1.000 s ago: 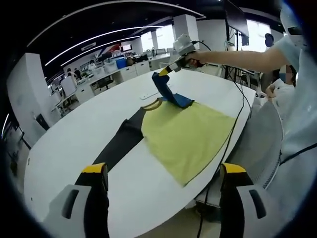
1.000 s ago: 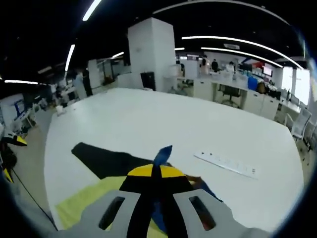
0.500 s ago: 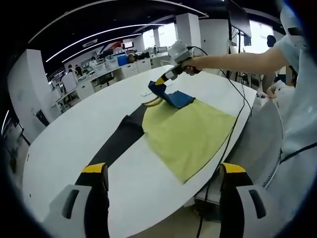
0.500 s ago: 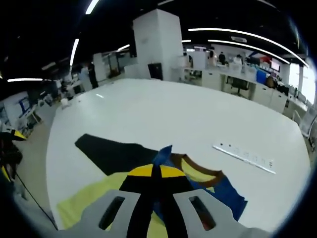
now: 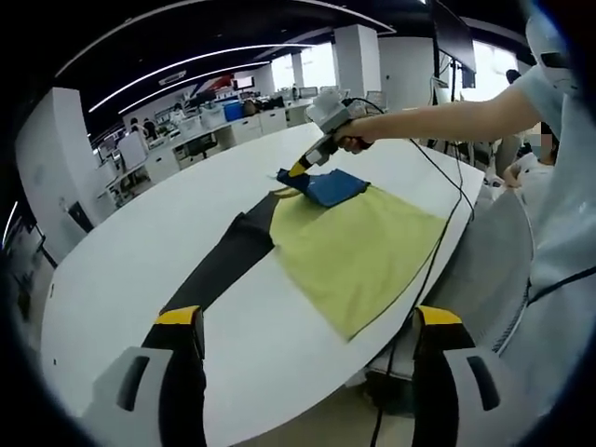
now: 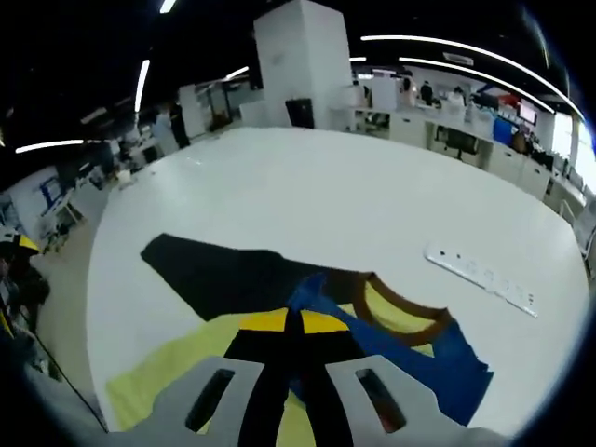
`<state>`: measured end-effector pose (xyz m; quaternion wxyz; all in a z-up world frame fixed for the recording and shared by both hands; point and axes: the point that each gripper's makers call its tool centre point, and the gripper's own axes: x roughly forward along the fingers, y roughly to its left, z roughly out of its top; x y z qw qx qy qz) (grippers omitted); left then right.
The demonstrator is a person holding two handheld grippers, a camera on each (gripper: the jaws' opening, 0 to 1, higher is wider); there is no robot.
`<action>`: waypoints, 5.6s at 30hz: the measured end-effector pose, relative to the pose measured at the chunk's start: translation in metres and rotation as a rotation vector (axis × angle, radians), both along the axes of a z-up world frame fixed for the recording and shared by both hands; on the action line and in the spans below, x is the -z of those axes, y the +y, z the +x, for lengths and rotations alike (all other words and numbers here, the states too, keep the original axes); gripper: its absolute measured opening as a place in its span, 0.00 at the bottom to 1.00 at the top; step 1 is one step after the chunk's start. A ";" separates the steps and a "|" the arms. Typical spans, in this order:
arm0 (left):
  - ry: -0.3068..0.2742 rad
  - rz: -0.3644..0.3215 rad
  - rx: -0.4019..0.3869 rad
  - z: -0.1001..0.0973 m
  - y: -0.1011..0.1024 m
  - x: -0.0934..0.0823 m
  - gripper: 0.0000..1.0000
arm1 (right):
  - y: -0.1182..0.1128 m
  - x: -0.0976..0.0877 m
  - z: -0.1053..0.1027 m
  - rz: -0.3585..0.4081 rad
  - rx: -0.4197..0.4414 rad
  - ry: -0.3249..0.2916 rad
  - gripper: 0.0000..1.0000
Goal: Fold the garment on the visible template until the final outline fits inside the template.
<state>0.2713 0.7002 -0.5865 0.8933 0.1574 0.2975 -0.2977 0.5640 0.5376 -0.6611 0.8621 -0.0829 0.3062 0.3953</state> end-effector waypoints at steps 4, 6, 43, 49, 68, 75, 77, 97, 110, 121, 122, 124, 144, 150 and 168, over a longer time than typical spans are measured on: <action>0.006 0.001 -0.002 0.000 0.002 0.001 0.89 | 0.005 0.007 -0.001 -0.002 -0.002 0.015 0.03; 0.003 -0.003 -0.002 0.000 0.002 0.001 0.90 | 0.007 0.012 -0.001 -0.014 -0.005 0.020 0.03; -0.002 -0.017 -0.051 0.009 0.017 0.007 0.87 | 0.048 0.070 0.008 -0.056 -0.013 0.047 0.05; 0.013 -0.019 -0.049 0.008 0.016 0.011 0.87 | 0.051 0.069 0.007 -0.067 -0.042 0.028 0.11; -0.002 -0.020 -0.020 0.010 0.007 0.004 0.85 | 0.020 0.058 0.004 -0.121 -0.060 -0.028 0.37; -0.020 -0.023 -0.009 0.012 0.002 0.000 0.85 | 0.005 0.049 -0.001 -0.128 -0.048 -0.049 0.45; -0.022 -0.022 -0.008 0.012 0.002 -0.001 0.85 | 0.002 0.048 -0.002 -0.130 -0.049 -0.053 0.47; -0.056 -0.042 0.025 0.012 -0.010 -0.013 0.85 | -0.015 0.035 -0.021 -0.161 -0.071 -0.091 0.63; -0.058 -0.039 0.047 0.012 -0.016 -0.012 0.84 | -0.034 0.025 -0.029 -0.166 -0.078 -0.118 0.73; -0.064 -0.041 0.058 0.013 -0.021 -0.012 0.84 | -0.051 0.021 -0.042 -0.199 -0.095 -0.134 0.82; -0.063 -0.041 0.061 0.013 -0.022 -0.012 0.84 | -0.053 0.020 -0.043 -0.200 -0.094 -0.132 0.83; -0.067 -0.043 0.068 0.012 -0.024 -0.013 0.85 | -0.057 0.017 -0.046 -0.201 -0.092 -0.134 0.84; -0.072 -0.040 0.080 0.004 -0.033 -0.015 0.84 | -0.080 -0.001 -0.079 -0.194 -0.098 -0.147 0.98; -0.066 -0.039 0.081 0.001 -0.036 -0.014 0.84 | -0.088 -0.007 -0.086 -0.188 -0.096 -0.153 1.00; -0.059 -0.039 0.094 -0.006 -0.046 -0.012 0.84 | -0.107 -0.021 -0.119 -0.163 -0.072 -0.182 1.00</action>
